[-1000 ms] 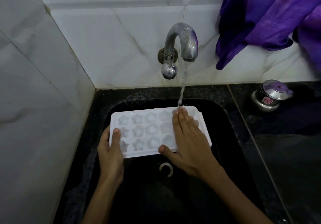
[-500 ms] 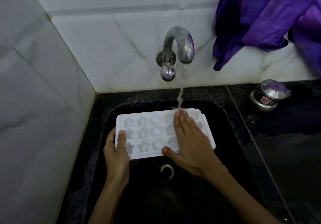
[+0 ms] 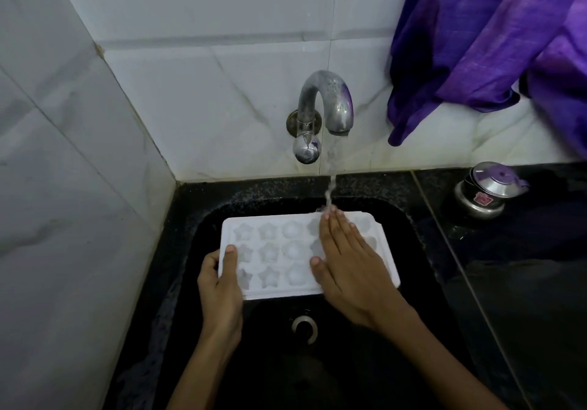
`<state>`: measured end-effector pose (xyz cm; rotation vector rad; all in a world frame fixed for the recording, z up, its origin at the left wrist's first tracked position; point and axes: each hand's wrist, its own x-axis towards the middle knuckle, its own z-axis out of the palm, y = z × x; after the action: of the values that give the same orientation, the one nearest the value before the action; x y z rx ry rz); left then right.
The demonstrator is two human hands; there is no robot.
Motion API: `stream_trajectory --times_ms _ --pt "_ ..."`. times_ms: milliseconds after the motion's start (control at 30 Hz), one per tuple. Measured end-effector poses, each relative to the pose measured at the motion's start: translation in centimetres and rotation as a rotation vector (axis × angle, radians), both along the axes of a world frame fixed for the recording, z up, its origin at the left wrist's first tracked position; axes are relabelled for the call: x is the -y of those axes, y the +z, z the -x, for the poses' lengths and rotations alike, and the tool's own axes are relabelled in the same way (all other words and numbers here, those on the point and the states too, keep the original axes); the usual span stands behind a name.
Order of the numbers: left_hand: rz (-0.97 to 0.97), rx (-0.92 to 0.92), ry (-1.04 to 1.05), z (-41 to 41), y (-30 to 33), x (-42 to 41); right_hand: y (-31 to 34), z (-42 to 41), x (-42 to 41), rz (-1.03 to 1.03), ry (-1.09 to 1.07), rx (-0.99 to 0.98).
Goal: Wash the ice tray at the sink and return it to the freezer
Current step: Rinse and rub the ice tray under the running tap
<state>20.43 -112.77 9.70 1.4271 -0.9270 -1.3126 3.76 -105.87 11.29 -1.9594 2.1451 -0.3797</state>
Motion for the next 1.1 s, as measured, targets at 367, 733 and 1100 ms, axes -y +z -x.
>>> stream_trajectory --times_ms 367,733,1100 --pt "-0.006 -0.019 0.085 -0.7 0.6 0.4 0.5 0.4 -1.3 -0.043 0.009 -0.027" --pt "-0.012 -0.032 0.048 1.2 0.3 0.2 0.6 -3.0 0.8 -0.032 0.209 0.036" --pt "-0.057 -0.04 0.051 1.8 0.0 0.4 0.5 -0.6 1.2 -0.083 0.065 0.009"
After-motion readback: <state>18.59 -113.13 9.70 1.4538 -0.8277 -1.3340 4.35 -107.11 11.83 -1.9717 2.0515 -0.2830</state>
